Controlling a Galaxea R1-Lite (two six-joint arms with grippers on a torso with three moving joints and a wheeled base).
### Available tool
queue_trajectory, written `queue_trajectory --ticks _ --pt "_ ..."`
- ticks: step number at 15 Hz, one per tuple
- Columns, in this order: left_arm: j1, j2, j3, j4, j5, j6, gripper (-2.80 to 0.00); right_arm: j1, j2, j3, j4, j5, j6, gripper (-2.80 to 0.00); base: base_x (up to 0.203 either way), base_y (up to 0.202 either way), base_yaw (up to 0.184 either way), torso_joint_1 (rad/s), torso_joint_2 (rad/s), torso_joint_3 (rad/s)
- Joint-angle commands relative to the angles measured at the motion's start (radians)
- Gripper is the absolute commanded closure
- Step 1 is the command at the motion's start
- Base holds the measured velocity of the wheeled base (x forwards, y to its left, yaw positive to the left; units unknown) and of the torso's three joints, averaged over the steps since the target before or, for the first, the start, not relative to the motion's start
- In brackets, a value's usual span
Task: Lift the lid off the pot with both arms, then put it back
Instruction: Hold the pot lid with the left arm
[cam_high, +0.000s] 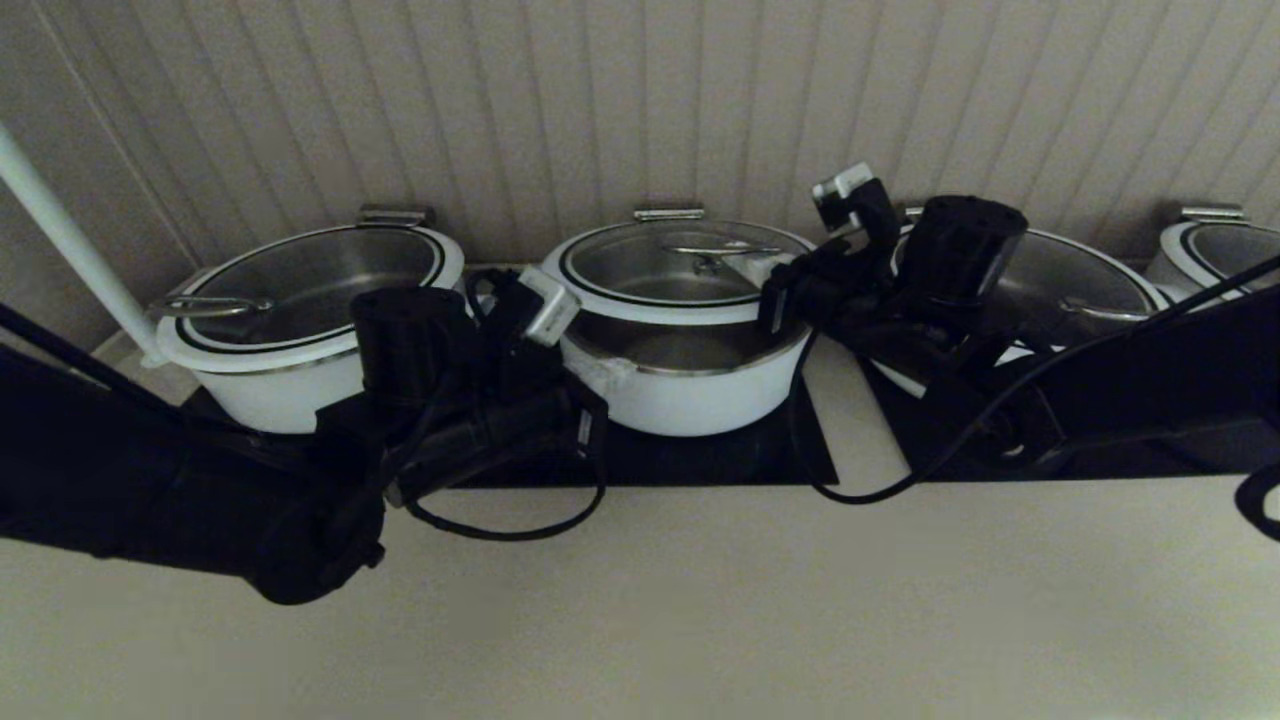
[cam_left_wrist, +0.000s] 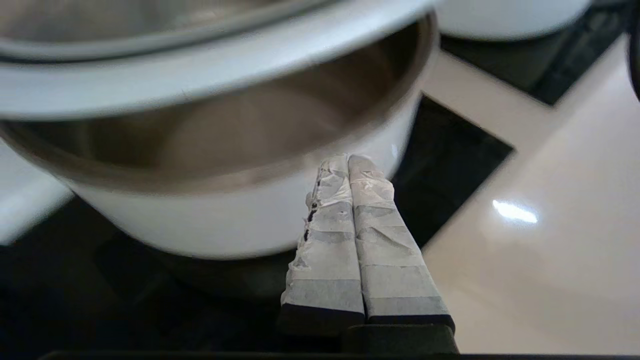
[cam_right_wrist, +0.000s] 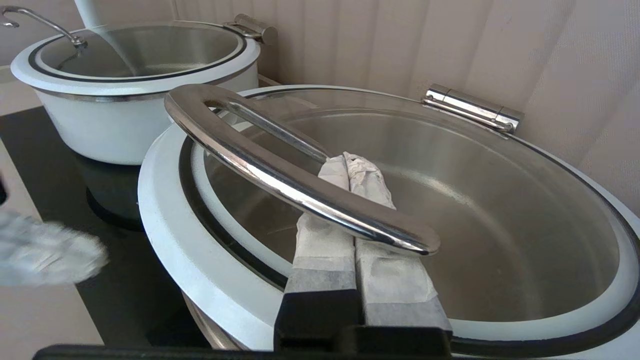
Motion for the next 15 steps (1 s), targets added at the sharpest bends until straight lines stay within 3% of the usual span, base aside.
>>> queue_trajectory --ticks 1,3,11,15 --pt "0.000 0.038 -0.030 -0.033 0.022 0.000 0.00 0.000 -0.008 0.001 -0.005 0.002 -0.001 0.00 0.000 0.000 0.000 0.000 0.00 0.000" --pt "0.000 0.063 -0.072 -0.044 0.059 0.000 0.00 0.000 -0.010 0.003 -0.005 0.002 -0.001 0.00 0.000 0.000 0.000 0.000 0.00 0.000" --pt "0.001 0.114 -0.128 -0.047 0.076 0.002 0.00 0.000 -0.032 0.010 -0.005 0.003 -0.001 0.00 0.000 0.000 0.000 0.000 0.00 0.000" --pt "0.003 0.165 -0.203 -0.083 0.127 0.000 0.00 0.002 -0.036 0.011 -0.003 0.003 -0.001 0.00 0.000 0.000 0.000 0.000 0.00 0.000"
